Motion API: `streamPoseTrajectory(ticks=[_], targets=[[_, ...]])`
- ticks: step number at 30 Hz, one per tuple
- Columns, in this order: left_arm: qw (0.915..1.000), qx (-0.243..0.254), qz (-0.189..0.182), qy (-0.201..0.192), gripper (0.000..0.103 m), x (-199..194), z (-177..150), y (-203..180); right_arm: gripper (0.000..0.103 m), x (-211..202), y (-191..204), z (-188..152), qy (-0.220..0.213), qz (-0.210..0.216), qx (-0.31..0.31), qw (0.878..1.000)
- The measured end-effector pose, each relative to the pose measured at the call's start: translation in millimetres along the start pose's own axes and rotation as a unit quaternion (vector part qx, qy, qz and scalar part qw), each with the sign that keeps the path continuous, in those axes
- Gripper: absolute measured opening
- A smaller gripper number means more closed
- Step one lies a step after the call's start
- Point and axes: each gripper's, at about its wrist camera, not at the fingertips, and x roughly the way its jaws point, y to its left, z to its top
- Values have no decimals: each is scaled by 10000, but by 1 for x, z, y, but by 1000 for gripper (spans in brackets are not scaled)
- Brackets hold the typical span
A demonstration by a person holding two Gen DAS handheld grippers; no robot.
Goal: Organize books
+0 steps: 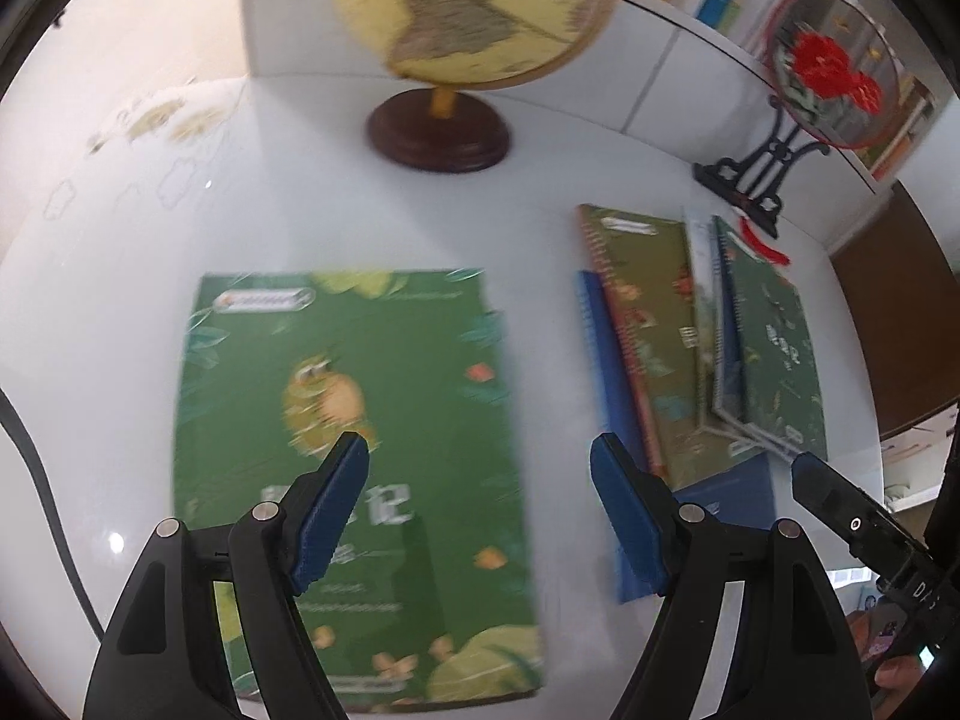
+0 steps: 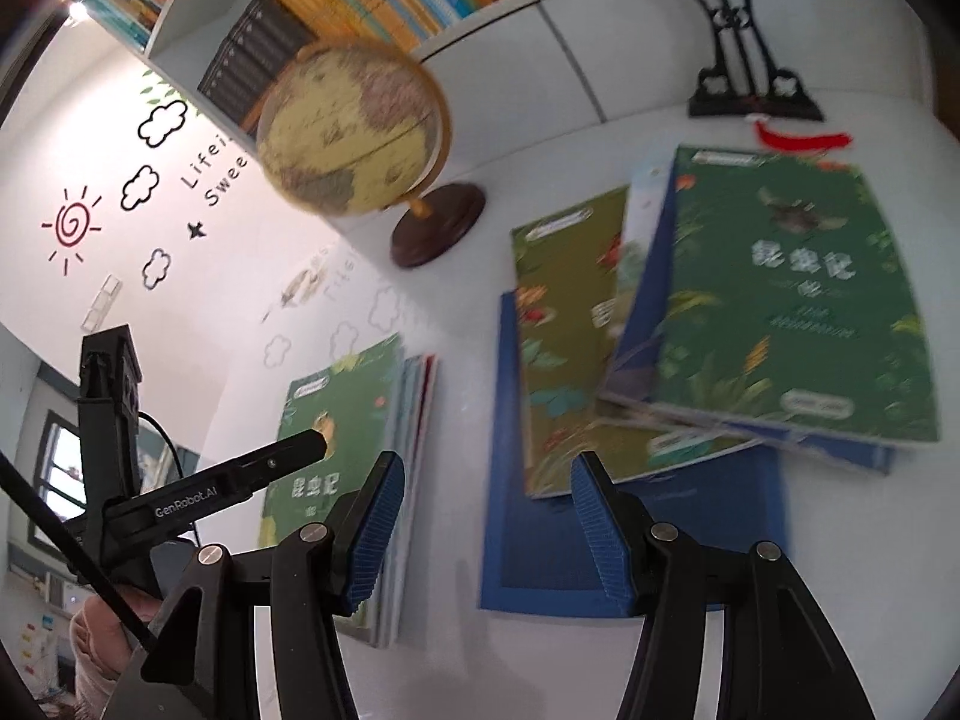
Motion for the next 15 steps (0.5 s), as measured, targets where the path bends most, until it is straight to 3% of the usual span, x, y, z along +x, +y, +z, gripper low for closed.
streamPoseTrajectory(ticks=[8, 15], targets=[[9993, 302, -204, -43, 75, 13, 15, -50, 56, -18, -22, 14, -131, -593, -217, 9979], [9983, 496, -294, 3, 75, 27, 21, -87, 56, -29, -49, 24, -175, -827, -246, 9961]])
